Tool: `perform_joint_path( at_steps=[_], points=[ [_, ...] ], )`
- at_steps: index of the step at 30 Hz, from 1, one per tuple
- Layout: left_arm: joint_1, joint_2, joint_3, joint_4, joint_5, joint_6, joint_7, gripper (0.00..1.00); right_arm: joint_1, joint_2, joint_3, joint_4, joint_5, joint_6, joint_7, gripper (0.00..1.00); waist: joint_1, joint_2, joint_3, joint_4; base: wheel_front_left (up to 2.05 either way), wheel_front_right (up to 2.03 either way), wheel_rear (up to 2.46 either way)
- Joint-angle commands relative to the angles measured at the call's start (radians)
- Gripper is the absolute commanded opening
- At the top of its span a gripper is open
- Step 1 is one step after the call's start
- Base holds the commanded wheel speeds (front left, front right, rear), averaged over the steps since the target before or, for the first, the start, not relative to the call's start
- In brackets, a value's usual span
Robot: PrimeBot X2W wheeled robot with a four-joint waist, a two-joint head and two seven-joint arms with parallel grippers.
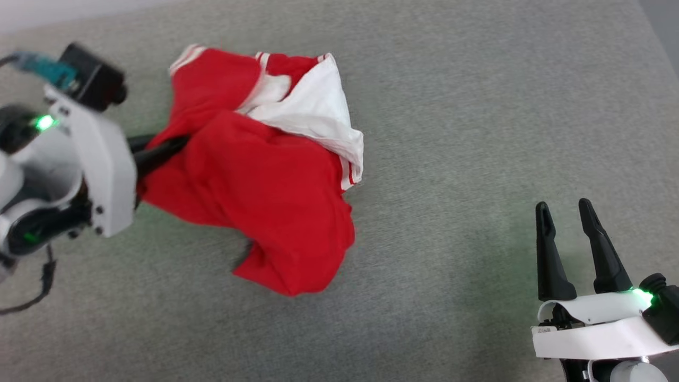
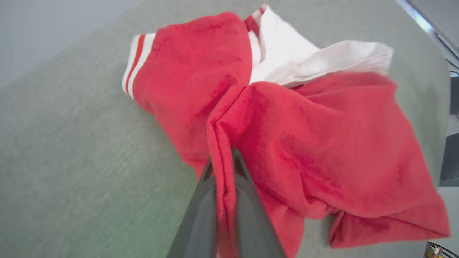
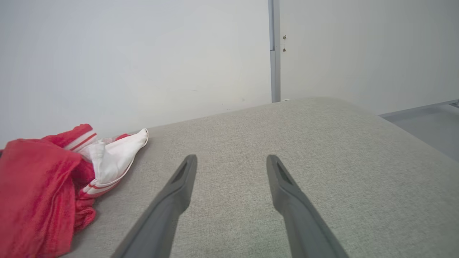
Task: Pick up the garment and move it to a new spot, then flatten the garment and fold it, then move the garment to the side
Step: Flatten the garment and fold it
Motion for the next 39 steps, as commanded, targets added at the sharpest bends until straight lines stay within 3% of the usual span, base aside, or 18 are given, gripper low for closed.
perform_joint_path(
  at_steps=[1, 9, 10, 12, 13, 18, 23, 30, 39],
  points=[
    [0.031, 0.015, -0.006, 0.032, -0.013, 0.002, -0.025, 0.00, -0.013, 0.000, 0.000, -0.003, -0.012, -0.001, -0.001, 1.00, 0.0000, 0.0000, 0.007, 0.024, 0.00, 0.00, 0.00],
    [0.101, 0.058, -0.025, 0.154, -0.027, 0.002, -0.092, 0.02, -0.003, 0.000, -0.007, -0.019, -0.020, -0.001, -0.001, 1.00, 0.0000, 0.0000, 0.032, 0.028, 0.00, 0.00, 0.00],
    [0.107, 0.064, -0.027, 0.165, -0.019, 0.003, -0.098, 0.17, 0.000, 0.000, -0.010, -0.021, -0.022, -0.001, -0.001, 1.00, 0.0000, 0.0000, 0.032, 0.030, 0.00, 0.00, 0.00],
    [0.114, 0.060, -0.030, 0.175, -0.012, 0.003, -0.111, 0.77, 0.005, 0.000, -0.017, -0.022, -0.025, -0.001, -0.001, 1.00, 0.0000, 0.0000, 0.029, 0.038, 0.00, 0.00, 0.00],
    [0.112, 0.058, -0.031, 0.175, -0.014, 0.003, -0.119, 0.98, 0.004, 0.000, -0.019, -0.019, -0.026, -0.001, -0.001, 1.00, 0.0000, 0.0000, 0.026, 0.043, 0.00, 0.00, 0.00],
    [0.034, 0.090, -0.028, 0.110, 0.034, 0.002, -0.128, 1.00, -0.009, 0.000, -0.017, -0.012, -0.026, -0.001, -0.001, 1.00, 0.0000, 0.0000, 0.011, 0.061, 0.00, 0.00, 0.00],
    [-0.089, 0.126, -0.030, 0.009, 0.016, 0.002, -0.047, 1.00, -0.013, 0.000, -0.009, -0.015, -0.022, -0.001, -0.001, 1.00, 0.0000, 0.0000, 0.006, 0.062, 0.00, 0.00, 0.00],
    [-0.214, 0.076, -0.030, -0.013, -0.088, 0.002, 0.188, 1.00, -0.016, 0.000, 0.033, -0.036, 0.007, -0.001, -0.001, 1.00, 0.0000, 0.0000, 0.042, 0.012, 0.00, 0.00, 0.00],
    [-0.267, 0.018, -0.023, 0.128, -0.125, 0.027, 0.303, 1.00, 0.003, 0.001, 0.120, -0.124, 0.022, -0.001, -0.001, 1.00, 0.0000, 0.0000, 0.110, -0.116, 0.00, 0.00, 0.00]
  ],
)
